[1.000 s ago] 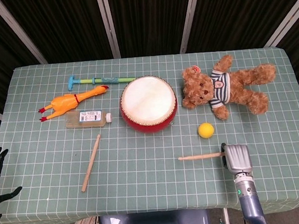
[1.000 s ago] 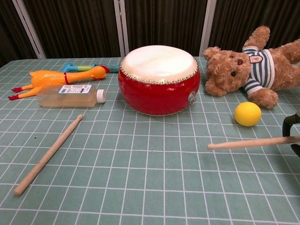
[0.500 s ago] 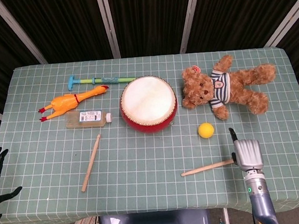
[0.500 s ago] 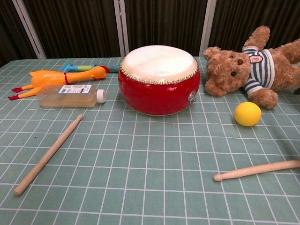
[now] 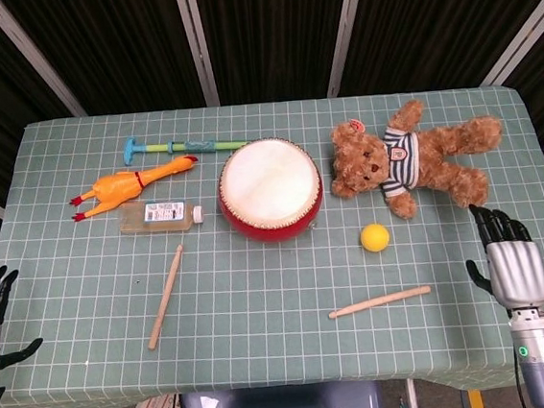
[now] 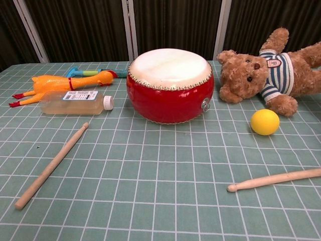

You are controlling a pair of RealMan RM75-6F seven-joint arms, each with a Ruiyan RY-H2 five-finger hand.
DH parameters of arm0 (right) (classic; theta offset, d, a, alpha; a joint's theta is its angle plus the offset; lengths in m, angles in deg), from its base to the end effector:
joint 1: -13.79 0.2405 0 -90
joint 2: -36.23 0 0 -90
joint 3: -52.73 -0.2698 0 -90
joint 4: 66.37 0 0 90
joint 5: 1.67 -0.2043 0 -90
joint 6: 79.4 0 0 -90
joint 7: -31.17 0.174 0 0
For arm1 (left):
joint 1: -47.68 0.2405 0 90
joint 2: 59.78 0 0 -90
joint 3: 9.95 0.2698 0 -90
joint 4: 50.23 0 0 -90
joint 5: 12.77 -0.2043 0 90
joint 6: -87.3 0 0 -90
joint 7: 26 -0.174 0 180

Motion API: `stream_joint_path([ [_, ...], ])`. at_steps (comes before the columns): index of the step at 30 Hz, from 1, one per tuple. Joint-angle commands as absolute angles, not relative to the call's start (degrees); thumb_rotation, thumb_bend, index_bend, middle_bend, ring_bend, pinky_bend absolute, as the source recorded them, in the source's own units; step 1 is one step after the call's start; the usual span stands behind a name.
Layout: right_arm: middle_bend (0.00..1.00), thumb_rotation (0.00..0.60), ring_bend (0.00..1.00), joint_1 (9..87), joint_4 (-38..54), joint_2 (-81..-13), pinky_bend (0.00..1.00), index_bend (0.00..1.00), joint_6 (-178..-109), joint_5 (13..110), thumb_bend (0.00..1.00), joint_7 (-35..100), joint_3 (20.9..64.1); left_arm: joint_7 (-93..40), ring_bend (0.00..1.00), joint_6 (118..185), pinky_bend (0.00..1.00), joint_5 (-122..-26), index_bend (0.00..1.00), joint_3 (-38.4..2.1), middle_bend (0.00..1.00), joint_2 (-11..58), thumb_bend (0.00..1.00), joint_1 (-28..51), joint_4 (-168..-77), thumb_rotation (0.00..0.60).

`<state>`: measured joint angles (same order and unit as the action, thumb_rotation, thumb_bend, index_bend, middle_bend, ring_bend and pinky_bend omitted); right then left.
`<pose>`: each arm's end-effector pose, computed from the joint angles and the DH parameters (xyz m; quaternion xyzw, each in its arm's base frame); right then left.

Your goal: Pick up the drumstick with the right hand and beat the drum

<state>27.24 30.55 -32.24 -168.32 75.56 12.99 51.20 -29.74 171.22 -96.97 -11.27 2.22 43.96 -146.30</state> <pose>-0.2888 -0.2492 0.1526 0.6033 -0.3243 0.3601 0.6334 -0.3235 0.1986 0.1706 -0.5985 -0.4026 -0.3529 0.5960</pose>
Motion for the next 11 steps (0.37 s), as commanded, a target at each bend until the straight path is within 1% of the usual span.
stream_joint_path([
  [1,0.0,0.6,0.0,24.51,27.7,-30.35,0.07,0.0,-171.25,79.37,0.3,16.85,52.72,-30.8,0.0,171.85,0.03,-97.71,0.0,-11.14,0.0,2.54,0.01,43.98,-145.44,0.6],
  [5,0.0,0.6,0.0,23.26,25.0,-30.96,0.06,0.0,-172.32,80.44,0.29,19.86,52.55,-31.31,0.0,172.44,0.03,-98.04,0.0,-11.3,0.0,2.94,0.01,44.03,-144.82,0.6],
  [11,0.0,0.6,0.0,23.07,24.42,-31.54,0.06,0.0,-170.17,79.78,0.29,22.13,51.67,-30.53,0.0,173.62,0.03,-98.84,0.0,-11.52,0.0,3.43,0.01,44.21,-143.88,0.6],
])
